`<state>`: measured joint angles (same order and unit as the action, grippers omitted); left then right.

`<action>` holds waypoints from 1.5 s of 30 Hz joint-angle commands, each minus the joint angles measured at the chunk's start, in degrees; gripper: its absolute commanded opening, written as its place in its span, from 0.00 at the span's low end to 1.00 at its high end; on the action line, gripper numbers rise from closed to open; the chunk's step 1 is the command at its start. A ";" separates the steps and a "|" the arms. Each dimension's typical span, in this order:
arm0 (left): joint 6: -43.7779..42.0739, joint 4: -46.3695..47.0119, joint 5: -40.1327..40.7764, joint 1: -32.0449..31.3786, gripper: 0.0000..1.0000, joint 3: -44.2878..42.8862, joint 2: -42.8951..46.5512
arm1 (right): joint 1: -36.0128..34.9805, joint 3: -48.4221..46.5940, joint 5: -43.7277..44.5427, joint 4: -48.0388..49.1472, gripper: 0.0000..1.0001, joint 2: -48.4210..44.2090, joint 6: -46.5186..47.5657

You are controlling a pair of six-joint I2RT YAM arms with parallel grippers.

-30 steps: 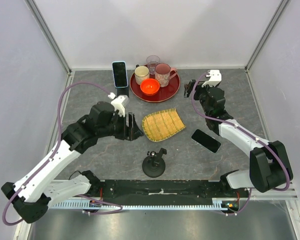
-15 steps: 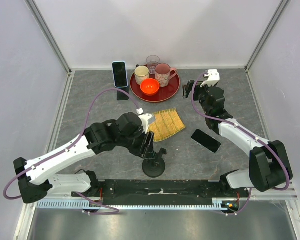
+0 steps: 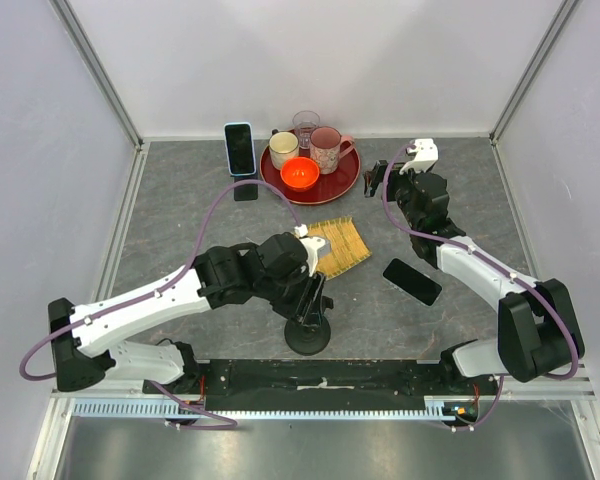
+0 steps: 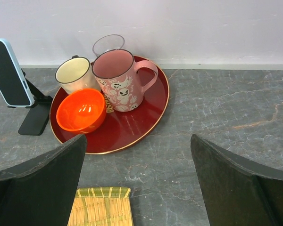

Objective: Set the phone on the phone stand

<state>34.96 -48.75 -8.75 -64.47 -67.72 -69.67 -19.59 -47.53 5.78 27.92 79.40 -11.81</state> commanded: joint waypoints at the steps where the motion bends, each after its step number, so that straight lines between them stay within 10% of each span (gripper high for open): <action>1: 0.99 0.41 2.07 -0.31 0.52 -2.24 -1.17 | 0.17 -2.31 -1.04 1.61 0.98 0.06 -0.84; 13: -1.29 -0.91 5.41 -0.31 0.37 -1.62 -2.66 | 0.17 -2.57 -2.97 1.96 0.98 0.50 -1.90; 21: -9.11 -5.65 14.80 -0.22 0.02 -0.92 -1.70 | 0.08 -3.62 -7.36 1.17 0.98 1.72 -0.84; 28: -19.38 -5.74 27.99 1.18 0.02 -1.01 3.66 | 0.00 -4.59 -10.00 0.82 0.98 2.60 -0.75; 45: -32.93 -6.44 9.02 13.66 0.02 -2.06 7.97 | -0.71 -5.56 -11.05 0.47 0.98 4.01 -0.49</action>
<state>7.77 -59.53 5.67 -52.86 -68.07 -64.12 -19.94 -50.54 -4.23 26.76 83.11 -12.62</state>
